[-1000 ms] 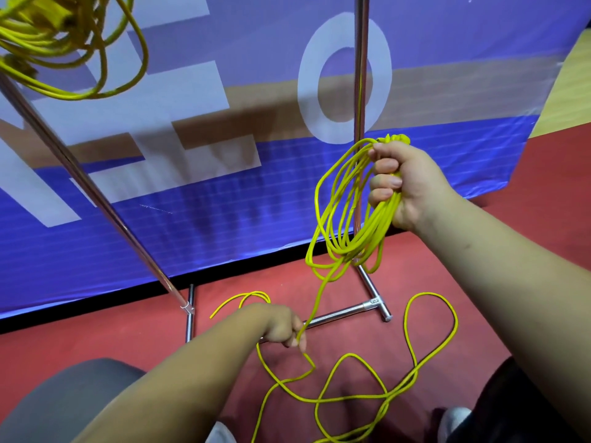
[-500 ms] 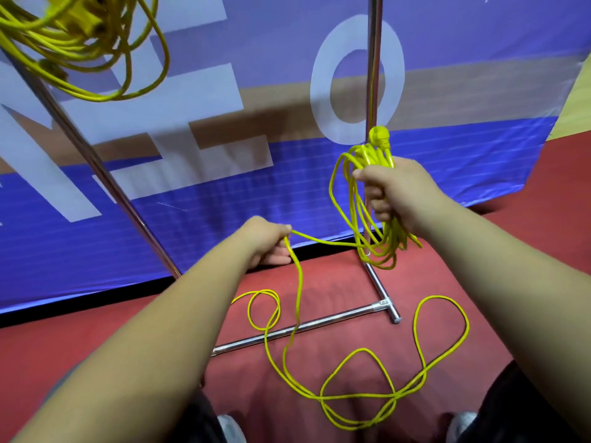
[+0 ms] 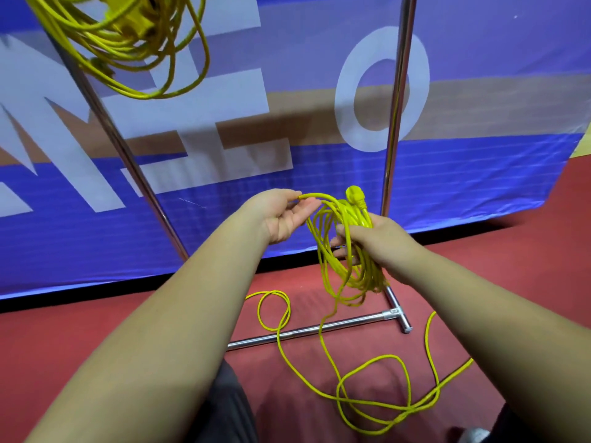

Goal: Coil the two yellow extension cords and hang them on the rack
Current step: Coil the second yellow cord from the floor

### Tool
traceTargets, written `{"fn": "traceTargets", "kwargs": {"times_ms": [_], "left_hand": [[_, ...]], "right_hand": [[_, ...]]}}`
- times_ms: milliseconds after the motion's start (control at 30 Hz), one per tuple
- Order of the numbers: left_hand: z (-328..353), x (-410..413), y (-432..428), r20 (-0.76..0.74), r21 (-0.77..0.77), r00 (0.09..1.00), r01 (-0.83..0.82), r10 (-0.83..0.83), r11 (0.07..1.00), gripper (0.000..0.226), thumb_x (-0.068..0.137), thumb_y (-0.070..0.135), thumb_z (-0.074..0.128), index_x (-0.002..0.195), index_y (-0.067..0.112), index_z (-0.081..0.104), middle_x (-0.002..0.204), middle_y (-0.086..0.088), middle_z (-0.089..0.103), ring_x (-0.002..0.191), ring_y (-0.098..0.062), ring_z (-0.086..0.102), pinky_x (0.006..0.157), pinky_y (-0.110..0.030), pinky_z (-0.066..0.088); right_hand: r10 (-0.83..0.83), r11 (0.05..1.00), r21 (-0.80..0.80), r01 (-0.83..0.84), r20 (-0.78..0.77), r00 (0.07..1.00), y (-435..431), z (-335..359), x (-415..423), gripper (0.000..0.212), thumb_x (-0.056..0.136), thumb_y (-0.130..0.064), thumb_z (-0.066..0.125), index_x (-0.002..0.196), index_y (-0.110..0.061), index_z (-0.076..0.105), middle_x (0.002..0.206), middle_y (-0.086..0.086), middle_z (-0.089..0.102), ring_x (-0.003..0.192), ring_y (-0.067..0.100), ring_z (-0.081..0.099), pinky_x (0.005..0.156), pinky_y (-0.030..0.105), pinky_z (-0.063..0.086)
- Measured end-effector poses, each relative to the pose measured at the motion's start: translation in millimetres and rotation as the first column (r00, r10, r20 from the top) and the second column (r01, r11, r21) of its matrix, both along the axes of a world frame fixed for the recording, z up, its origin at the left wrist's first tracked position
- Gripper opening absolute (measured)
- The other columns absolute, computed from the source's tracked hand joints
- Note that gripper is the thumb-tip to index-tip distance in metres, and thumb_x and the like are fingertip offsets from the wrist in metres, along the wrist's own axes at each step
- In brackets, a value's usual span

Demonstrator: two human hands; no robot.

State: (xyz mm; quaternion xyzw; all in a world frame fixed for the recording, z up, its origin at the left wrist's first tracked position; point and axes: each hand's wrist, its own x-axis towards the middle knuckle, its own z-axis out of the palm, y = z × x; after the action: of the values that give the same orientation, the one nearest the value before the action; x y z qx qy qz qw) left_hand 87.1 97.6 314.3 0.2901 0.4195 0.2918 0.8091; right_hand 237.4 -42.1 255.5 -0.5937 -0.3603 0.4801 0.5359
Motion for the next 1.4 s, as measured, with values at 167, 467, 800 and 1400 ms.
{"fn": "traceTargets", "kwargs": {"times_ms": [167, 467, 800, 1400], "left_hand": [[-5.5, -9.0, 10.9, -0.051, 0.045, 0.994, -0.098, 0.100, 0.994, 0.017, 0.110, 0.002, 0.045, 0.098, -0.006, 0.053, 0.080, -0.015, 0.057, 0.071, -0.023, 0.067, 0.045, -0.034, 0.059], [-23.5, -13.5, 18.6, -0.202, 0.068, 0.979, 0.045, -0.031, 0.997, 0.013, 0.105, 0.013, 0.060, 0.101, 0.000, 0.061, 0.091, -0.015, 0.065, 0.081, -0.022, 0.070, 0.049, -0.035, 0.061], [-25.6, -22.3, 9.0, -0.591, 0.204, 0.795, 0.315, -0.140, 0.927, 0.034, 0.095, 0.044, 0.074, 0.096, 0.012, 0.063, 0.074, 0.001, 0.064, 0.054, -0.009, 0.070, 0.046, -0.022, 0.054], [-65.2, -2.2, -51.7, -0.768, 0.331, 0.407, 0.913, -0.495, 0.238, 0.020, 0.096, 0.016, 0.074, 0.114, 0.015, 0.067, 0.103, -0.011, 0.073, 0.091, -0.010, 0.071, 0.085, -0.035, 0.055]], "right_hand": [[0.099, 0.994, -0.023, -0.105, -0.189, 0.977, -2.8, -0.6, -0.8, 0.020, 0.106, -0.025, 0.064, 0.121, -0.013, 0.065, 0.096, 0.022, 0.077, 0.081, 0.036, 0.074, 0.070, 0.041, 0.061], [0.206, 0.977, -0.012, -0.212, -0.176, 0.963, -4.1, 3.3, 1.8, 0.019, 0.102, -0.019, 0.071, 0.117, -0.009, 0.068, 0.097, 0.014, 0.071, 0.075, 0.027, 0.067, 0.070, 0.042, 0.056], [0.102, 0.995, 0.012, -0.101, -0.159, 0.982, -3.1, 12.6, -9.8, 0.015, 0.103, -0.021, 0.068, 0.103, -0.007, 0.068, 0.078, 0.005, 0.072, 0.048, 0.020, 0.052, 0.047, 0.029, 0.043], [-0.268, 0.948, 0.061, 0.312, -0.374, 0.888, 6.5, 20.0, 5.4, 0.012, 0.102, -0.021, 0.067, 0.096, -0.011, 0.064, 0.071, 0.002, 0.064, 0.050, 0.016, 0.057, 0.046, 0.027, 0.048]]}}
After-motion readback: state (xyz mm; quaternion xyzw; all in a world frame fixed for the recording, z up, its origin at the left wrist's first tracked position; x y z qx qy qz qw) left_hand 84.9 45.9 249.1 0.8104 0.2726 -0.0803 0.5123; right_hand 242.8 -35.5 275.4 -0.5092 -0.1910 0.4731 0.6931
